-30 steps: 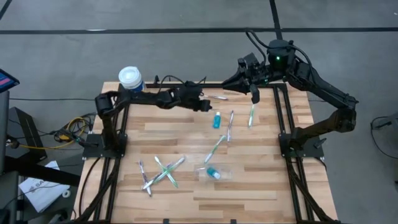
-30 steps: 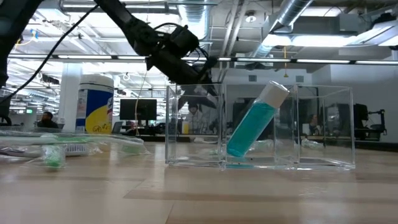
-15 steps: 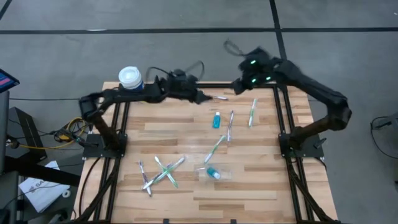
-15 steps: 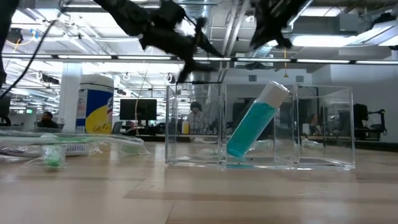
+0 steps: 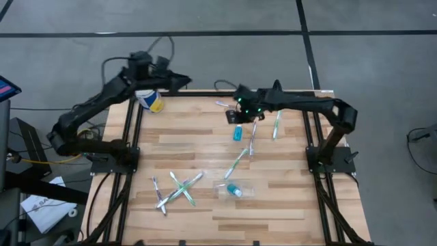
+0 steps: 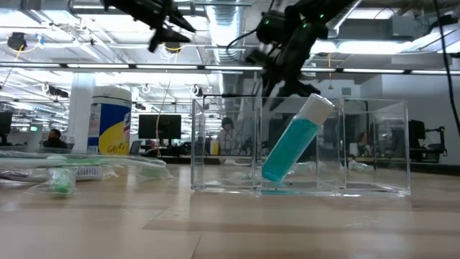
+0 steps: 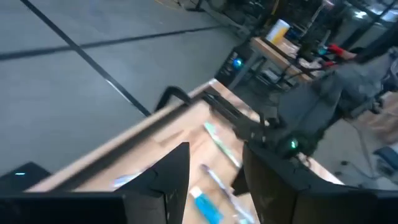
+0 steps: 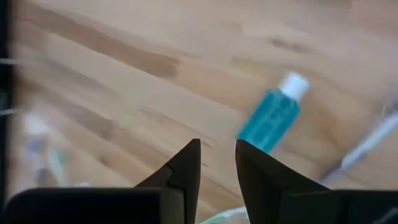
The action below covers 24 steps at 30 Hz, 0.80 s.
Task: Pick & Place toothbrushing station
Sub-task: Put the blue mouthwash bottle in the transparent organizer
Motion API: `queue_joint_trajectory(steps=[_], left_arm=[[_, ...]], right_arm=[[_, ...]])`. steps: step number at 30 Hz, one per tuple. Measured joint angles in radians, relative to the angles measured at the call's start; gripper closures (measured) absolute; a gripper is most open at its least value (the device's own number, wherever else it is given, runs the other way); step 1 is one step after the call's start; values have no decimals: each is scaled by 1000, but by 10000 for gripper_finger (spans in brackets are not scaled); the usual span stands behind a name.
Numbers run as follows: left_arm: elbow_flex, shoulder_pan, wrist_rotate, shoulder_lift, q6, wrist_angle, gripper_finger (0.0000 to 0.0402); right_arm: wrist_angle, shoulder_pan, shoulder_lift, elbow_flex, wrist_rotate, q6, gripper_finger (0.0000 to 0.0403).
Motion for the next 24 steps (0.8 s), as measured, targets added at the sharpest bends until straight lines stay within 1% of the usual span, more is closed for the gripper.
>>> queue_joint_trajectory(steps=[3, 5, 9, 12, 16, 20, 24], left_arm=[[0, 52, 42, -40, 20, -35, 259], [0, 80, 80, -51, 21, -47, 259], [0, 105, 140, -52, 21, -46, 259], [0, 105, 176, -41, 21, -46, 259], [0, 105, 222, -25, 28, -44, 259], [0, 104, 225, -23, 38, -44, 260], [0, 106, 229, -18, 37, -47, 260]], right_arm=[[-43, 9, 40, 0, 33, 67, 310], [-76, 6, 62, -1, 38, 96, 310], [-68, -7, 94, -1, 36, 131, 310], [-40, -13, 113, -1, 13, 145, 304], [-38, -11, 111, 0, 18, 164, 278], [-53, -4, 111, 0, 47, 190, 248], [-62, -11, 111, 0, 63, 212, 229]])
